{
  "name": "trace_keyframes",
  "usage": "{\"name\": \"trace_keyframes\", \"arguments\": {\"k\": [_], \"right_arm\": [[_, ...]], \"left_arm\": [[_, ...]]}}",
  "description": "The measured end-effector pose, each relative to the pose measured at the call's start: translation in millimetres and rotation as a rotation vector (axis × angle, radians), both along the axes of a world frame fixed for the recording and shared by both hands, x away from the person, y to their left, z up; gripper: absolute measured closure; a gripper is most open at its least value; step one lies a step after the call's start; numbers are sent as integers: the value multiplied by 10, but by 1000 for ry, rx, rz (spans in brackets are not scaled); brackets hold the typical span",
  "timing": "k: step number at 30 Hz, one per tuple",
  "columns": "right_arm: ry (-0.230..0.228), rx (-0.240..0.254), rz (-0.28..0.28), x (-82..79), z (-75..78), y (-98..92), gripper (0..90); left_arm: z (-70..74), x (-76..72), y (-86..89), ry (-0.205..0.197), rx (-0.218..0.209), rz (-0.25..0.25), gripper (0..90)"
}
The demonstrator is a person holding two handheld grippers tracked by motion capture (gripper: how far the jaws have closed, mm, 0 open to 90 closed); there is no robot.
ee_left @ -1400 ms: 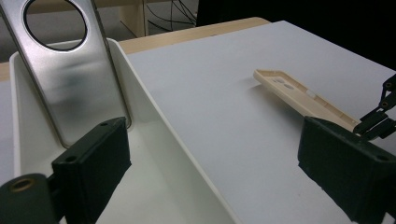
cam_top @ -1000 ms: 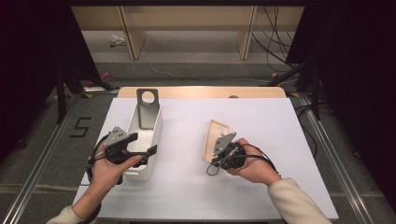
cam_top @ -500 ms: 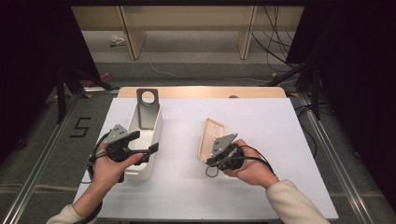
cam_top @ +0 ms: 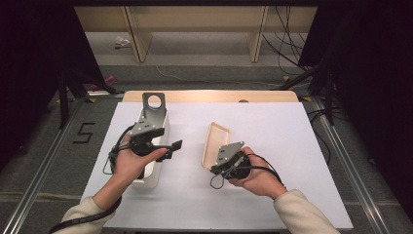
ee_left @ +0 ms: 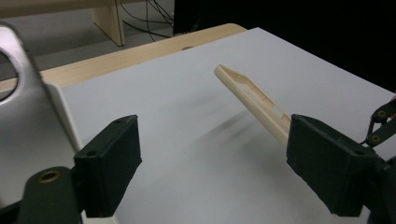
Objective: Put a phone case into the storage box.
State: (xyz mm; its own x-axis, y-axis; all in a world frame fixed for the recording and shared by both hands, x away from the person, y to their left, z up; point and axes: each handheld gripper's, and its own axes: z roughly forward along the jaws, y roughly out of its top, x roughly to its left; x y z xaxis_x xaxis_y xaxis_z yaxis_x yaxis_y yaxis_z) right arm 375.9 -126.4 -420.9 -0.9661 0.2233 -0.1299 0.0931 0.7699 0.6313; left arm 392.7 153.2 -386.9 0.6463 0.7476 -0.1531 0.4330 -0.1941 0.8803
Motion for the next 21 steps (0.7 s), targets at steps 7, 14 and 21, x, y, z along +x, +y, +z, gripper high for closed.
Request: {"name": "trace_keyframes", "arguments": {"k": [7, 14, 21], "right_arm": [[-10, 7, 13, -31, 21, 52, 875], [-23, 15, 23, -64, 48, 93, 875], [-33, 16, 38, -90, 69, 129, 875]], "left_arm": [[72, 249, -367, 52, 47, -24, 223], [67, 523, -601, 133, 78, -17, 283], [-13, 737, -796, 217, 89, -3, 355]]}}
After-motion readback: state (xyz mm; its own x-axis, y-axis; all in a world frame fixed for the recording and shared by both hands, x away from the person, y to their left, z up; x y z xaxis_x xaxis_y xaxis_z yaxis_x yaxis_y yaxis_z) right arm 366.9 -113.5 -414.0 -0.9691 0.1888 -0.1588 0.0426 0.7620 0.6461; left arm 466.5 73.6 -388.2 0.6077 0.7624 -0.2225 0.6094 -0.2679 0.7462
